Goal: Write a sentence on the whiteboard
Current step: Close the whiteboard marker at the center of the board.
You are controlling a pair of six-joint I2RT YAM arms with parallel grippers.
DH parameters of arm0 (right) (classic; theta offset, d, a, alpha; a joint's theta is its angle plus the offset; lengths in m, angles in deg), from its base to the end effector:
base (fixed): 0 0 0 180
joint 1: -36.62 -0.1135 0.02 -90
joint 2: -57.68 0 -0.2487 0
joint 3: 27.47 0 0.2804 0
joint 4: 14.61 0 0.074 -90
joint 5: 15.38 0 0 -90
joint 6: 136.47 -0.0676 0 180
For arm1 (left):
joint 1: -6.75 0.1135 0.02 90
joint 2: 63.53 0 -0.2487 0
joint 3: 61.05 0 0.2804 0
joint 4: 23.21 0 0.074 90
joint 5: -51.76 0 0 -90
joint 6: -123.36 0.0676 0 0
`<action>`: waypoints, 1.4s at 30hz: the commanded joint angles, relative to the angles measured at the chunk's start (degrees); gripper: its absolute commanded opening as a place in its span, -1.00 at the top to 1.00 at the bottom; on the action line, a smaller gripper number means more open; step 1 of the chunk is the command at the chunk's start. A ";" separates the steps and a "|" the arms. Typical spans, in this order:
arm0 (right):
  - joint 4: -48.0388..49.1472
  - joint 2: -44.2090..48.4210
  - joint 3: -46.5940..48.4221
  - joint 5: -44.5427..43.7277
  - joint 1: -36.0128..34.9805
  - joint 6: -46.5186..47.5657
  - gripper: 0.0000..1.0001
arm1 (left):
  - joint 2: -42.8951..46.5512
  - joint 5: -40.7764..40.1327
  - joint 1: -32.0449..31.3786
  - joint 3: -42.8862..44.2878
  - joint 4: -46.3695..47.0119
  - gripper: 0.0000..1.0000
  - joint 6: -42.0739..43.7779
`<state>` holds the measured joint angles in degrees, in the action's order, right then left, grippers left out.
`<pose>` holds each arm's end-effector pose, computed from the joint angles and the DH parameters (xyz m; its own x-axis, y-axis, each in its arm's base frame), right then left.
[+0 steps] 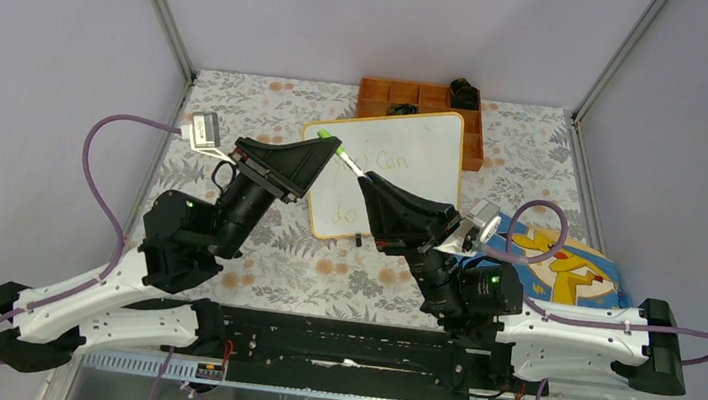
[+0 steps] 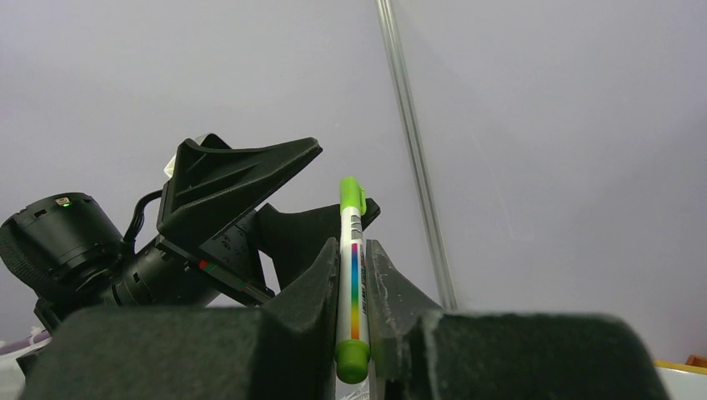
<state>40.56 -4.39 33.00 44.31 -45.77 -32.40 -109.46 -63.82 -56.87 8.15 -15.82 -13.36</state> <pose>0.0686 0.2556 0.4319 0.3017 0.6736 -0.6747 -0.7656 0.5929 0.2495 0.1242 -0.1848 0.4718 -0.3128 -0.8472 -0.4294 0.6058 0.1703 -0.7772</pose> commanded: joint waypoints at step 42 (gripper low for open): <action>-1.10 0.31 0.93 2.71 -0.12 -2.08 1.00 | 1.32 -1.10 -0.07 -1.96 2.55 0.75 -1.37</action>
<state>39.60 -4.23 32.94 46.91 -45.77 -34.17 -108.19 -65.66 -56.87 6.82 -15.60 -15.26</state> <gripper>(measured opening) 0.161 0.219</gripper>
